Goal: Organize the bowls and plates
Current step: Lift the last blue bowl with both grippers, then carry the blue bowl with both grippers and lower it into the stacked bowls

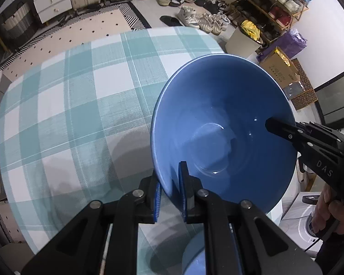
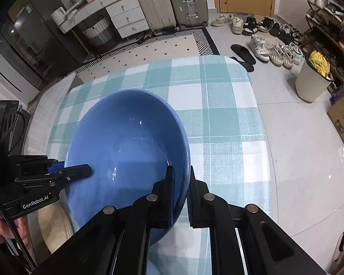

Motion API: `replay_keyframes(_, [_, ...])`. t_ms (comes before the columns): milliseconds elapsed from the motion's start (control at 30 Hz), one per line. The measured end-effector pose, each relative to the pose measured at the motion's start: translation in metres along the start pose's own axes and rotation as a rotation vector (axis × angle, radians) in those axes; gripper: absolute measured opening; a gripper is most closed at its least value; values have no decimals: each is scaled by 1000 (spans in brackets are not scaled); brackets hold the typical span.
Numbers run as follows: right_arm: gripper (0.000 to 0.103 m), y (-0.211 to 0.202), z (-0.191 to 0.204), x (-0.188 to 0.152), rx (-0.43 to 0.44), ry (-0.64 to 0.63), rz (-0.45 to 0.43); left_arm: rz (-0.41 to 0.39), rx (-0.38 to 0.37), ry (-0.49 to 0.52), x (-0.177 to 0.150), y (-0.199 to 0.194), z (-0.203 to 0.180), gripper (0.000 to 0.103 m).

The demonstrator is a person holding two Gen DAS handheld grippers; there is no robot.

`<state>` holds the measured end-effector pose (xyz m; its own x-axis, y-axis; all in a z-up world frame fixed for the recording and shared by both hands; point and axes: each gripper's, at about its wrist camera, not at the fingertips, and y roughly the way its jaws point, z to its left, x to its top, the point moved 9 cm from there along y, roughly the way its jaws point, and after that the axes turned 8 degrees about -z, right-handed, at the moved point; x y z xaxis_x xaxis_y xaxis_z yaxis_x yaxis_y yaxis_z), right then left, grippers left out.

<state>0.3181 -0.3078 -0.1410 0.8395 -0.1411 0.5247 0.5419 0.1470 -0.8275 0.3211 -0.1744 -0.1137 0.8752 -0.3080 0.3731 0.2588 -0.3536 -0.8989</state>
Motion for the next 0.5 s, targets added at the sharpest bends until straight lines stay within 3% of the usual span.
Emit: replay_keyframes(500, [9, -72, 27, -34, -5, -2, -47, -57, -20, 17, -40, -61, -19, 11])
